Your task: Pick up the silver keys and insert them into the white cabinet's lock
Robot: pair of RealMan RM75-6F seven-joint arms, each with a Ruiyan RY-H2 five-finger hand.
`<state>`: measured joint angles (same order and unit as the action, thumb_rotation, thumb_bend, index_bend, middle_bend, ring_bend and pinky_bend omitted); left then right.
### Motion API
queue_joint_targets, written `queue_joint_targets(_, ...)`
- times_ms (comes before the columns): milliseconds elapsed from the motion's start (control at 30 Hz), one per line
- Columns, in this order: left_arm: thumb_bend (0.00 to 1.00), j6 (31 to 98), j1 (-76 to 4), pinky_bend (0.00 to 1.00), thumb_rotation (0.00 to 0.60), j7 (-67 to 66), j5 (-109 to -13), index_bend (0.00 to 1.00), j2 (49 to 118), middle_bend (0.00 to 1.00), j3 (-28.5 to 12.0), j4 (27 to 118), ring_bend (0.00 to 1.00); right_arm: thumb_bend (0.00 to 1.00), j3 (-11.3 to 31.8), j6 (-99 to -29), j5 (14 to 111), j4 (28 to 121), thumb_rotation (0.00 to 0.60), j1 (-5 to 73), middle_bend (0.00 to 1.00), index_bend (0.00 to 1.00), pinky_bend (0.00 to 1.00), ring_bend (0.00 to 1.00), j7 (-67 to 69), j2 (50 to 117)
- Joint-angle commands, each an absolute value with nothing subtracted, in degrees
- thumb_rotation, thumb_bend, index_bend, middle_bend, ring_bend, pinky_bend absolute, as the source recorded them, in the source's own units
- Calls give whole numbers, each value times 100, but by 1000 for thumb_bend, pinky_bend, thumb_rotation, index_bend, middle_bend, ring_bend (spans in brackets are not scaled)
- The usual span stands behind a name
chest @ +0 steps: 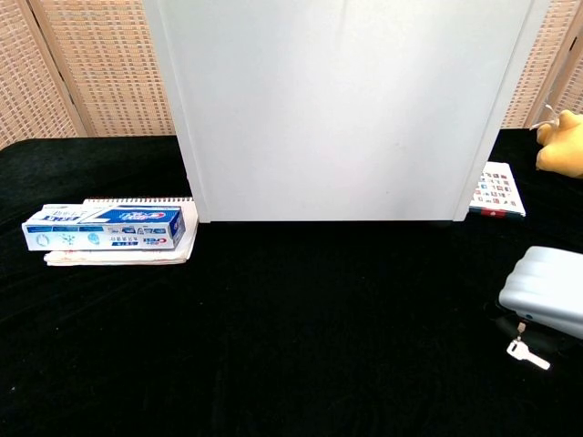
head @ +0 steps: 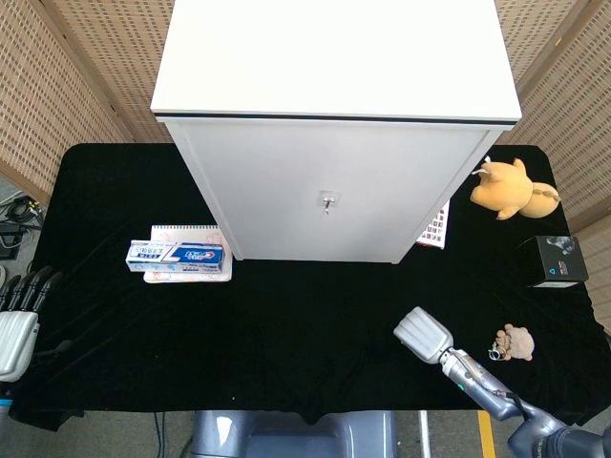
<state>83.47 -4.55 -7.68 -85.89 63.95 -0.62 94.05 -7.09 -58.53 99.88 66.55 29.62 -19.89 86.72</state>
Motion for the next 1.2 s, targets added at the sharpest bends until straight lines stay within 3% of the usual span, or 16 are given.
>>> queue_joint_targets(33,0,8342,-458,0,600,-765,-8589,0,6397,0,-60,9404,0,671,-715,-6137,10205,6647,600,2972,922,633,1000,914,-2197,8616)
queue_joint_targets(367,0,8372,-449,0,600,-708,-8636,0,6367,0,-42,9429,0,670,-749,-7242,11121,6727,600,3084,925,659,1000,913,-2649,8251)
queue_joint_targets(633,0,8400,-439,0,600,-604,-8668,0,6322,0,-34,9442,0,670,-567,-7683,11752,7418,600,3427,924,660,1000,913,-3186,7489)
queue_joint_targets(1200,0,8327,-479,0,600,-531,-8695,0,6333,0,-18,9394,0,645,603,-6994,11635,9646,600,4287,923,658,1000,907,-4028,5853)
